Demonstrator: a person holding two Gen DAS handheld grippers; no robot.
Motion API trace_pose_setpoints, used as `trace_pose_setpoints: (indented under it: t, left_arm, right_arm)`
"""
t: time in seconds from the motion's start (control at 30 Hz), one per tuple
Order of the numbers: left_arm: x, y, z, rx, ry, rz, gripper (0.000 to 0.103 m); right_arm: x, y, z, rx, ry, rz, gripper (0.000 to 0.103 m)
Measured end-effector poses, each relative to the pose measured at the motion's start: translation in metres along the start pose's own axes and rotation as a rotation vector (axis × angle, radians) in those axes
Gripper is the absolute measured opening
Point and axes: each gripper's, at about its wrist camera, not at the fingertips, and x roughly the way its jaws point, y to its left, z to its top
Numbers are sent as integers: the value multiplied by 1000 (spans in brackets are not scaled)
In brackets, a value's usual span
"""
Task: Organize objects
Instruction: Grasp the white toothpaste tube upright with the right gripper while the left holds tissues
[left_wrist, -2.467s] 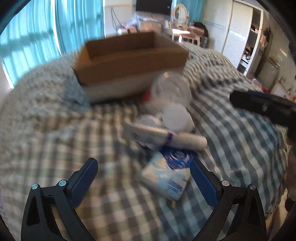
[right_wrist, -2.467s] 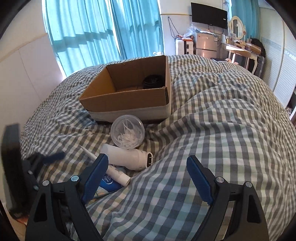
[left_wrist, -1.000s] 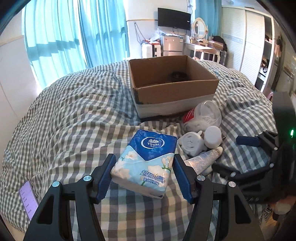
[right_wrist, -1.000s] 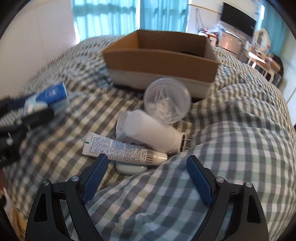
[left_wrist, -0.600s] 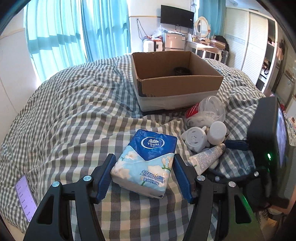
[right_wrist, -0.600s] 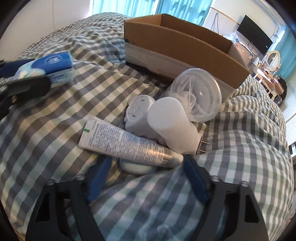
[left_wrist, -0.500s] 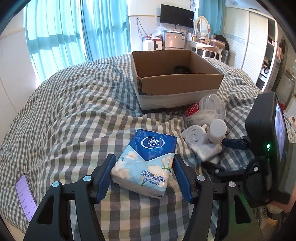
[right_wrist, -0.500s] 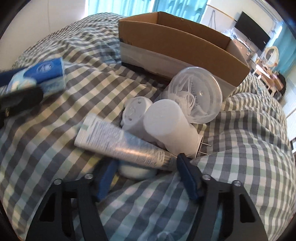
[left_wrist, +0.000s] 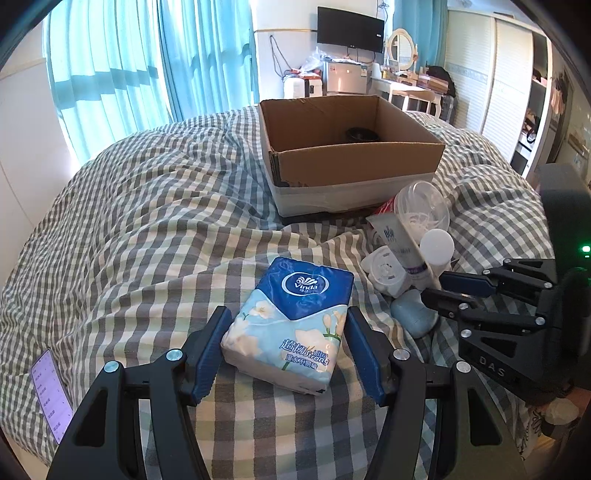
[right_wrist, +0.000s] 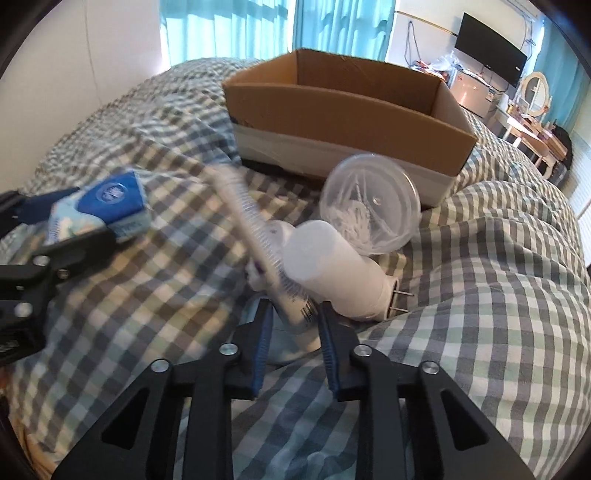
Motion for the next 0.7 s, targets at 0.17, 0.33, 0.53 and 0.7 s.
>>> trace_pose_setpoints:
  t: [0.17,0.33,0.53,0.7]
  left_arm:
    - [-1,0,0,0,-2,-5,64]
    - [-3,1,0,-7,-5,-4,64]
    - [-1,9,0,-31,2,-6,64]
    - [0,8,-3,-29,5,-5,64]
  right_arm:
    - [-10,9,-4,-10,-6,23,19]
    - [-1,19,-3,-41,15,46,19]
    - [24,28,8,-61,63,97,19]
    - [35,35,6,-80,100,90,24]
